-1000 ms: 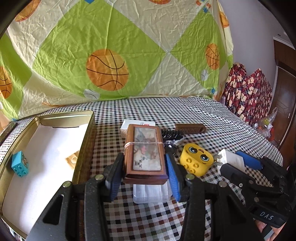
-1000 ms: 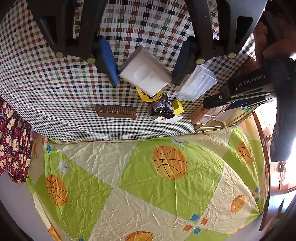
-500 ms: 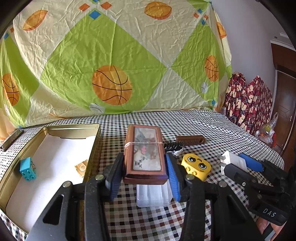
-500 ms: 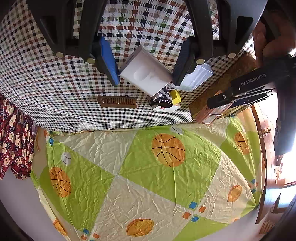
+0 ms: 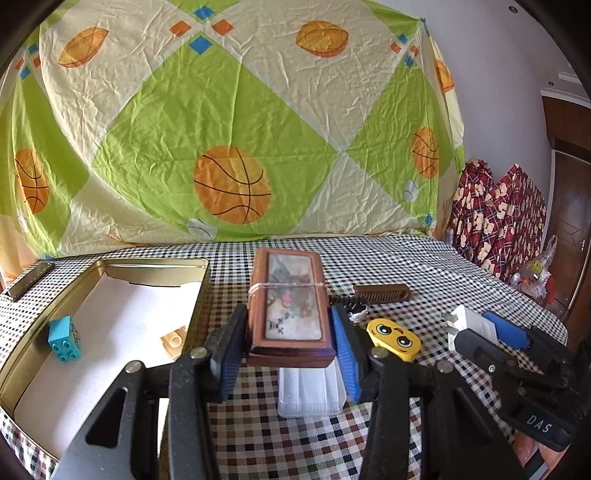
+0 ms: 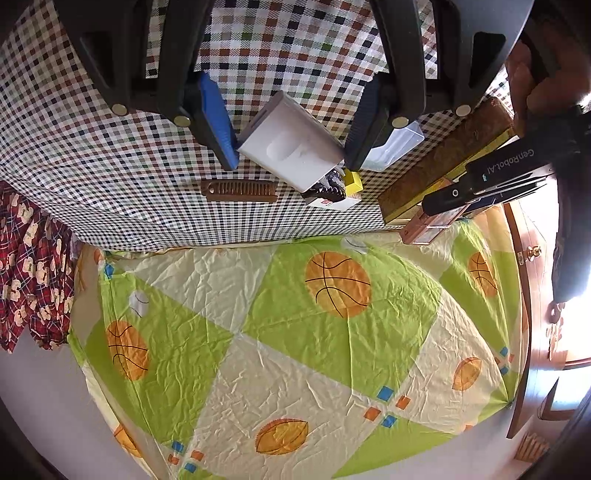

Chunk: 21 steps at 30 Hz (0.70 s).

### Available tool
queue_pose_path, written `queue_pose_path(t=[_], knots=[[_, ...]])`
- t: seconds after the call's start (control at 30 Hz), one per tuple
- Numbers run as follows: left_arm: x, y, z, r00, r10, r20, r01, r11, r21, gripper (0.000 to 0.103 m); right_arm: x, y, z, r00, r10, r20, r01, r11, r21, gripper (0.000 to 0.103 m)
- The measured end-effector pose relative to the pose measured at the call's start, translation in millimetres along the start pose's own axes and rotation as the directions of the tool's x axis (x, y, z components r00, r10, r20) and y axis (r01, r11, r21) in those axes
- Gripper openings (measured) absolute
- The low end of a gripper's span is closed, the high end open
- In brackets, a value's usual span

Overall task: Organize rigid objects
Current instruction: 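Lift the frame off the clear plastic box with the left tool while the right tool holds the charger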

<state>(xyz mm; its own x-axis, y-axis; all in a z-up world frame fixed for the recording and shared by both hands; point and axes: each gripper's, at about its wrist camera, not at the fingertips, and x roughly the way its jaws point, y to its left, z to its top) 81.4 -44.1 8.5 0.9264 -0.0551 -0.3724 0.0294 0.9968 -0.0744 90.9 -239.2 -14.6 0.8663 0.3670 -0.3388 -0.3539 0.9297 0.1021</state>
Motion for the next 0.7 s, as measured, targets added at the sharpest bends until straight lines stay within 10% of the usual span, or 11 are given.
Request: queue_pose_path(t=[0.7], knots=[[-13, 6, -1, 0.997, 0.013, 0.071, -0.012, 1.000, -0.018, 0.044, -11, 3, -2, 0.998, -0.016, 0.055, 0.017, 1.000, -0.015, 0.062]])
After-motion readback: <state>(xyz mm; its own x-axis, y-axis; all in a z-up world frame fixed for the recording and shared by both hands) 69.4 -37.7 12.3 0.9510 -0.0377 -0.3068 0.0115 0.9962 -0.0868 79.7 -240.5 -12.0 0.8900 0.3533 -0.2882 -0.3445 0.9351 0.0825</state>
